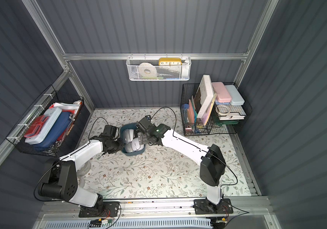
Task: Take out the mouse from the storage box
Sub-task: Move the storage box to the center of the board, then pick up the mouse from the storage box.
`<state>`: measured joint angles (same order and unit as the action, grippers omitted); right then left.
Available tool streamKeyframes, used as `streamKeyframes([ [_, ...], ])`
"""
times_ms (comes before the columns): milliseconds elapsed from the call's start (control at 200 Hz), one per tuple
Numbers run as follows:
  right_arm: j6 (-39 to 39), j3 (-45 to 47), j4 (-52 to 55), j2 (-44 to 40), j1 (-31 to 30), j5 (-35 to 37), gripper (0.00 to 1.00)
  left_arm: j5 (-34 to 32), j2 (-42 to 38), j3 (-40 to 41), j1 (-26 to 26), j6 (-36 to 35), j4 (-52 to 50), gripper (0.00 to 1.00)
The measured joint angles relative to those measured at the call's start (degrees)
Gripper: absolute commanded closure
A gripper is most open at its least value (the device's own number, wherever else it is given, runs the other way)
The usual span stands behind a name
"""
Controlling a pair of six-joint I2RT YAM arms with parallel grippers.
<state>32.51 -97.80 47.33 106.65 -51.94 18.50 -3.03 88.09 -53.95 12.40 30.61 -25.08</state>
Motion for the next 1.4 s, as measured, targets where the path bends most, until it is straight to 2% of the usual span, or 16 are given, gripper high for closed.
streamKeyframes([
  [235,0.3,0.6,0.1,0.0,0.0,0.4,0.01,-0.7,1.0,-1.0,1.9,-1.0,0.2,1.00],
  [425,1.0,1.6,0.2,0.0,0.0,1.4,0.01,-2.4,1.7,-1.5,4.7,-1.1,0.8,1.00],
  [906,3.8,3.3,2.3,0.0,0.0,4.6,0.01,-4.3,5.3,-4.9,15.8,0.0,1.4,1.00],
  [986,4.3,4.1,2.6,0.0,0.0,4.9,0.01,-4.5,5.7,-5.2,16.5,0.5,1.6,0.88],
  [1086,4.7,4.9,3.0,0.0,0.0,5.1,0.01,-4.5,5.7,-5.2,16.7,1.1,1.4,0.64],
  [1256,5.1,5.0,3.1,-0.2,0.0,4.8,0.01,-4.5,4.4,-5.2,17.0,1.6,-0.2,0.44],
  [1401,5.2,4.7,3.5,-0.3,0.0,3.5,0.01,-6.3,-4.1,-5.0,17.0,1.4,-2.5,0.22],
])
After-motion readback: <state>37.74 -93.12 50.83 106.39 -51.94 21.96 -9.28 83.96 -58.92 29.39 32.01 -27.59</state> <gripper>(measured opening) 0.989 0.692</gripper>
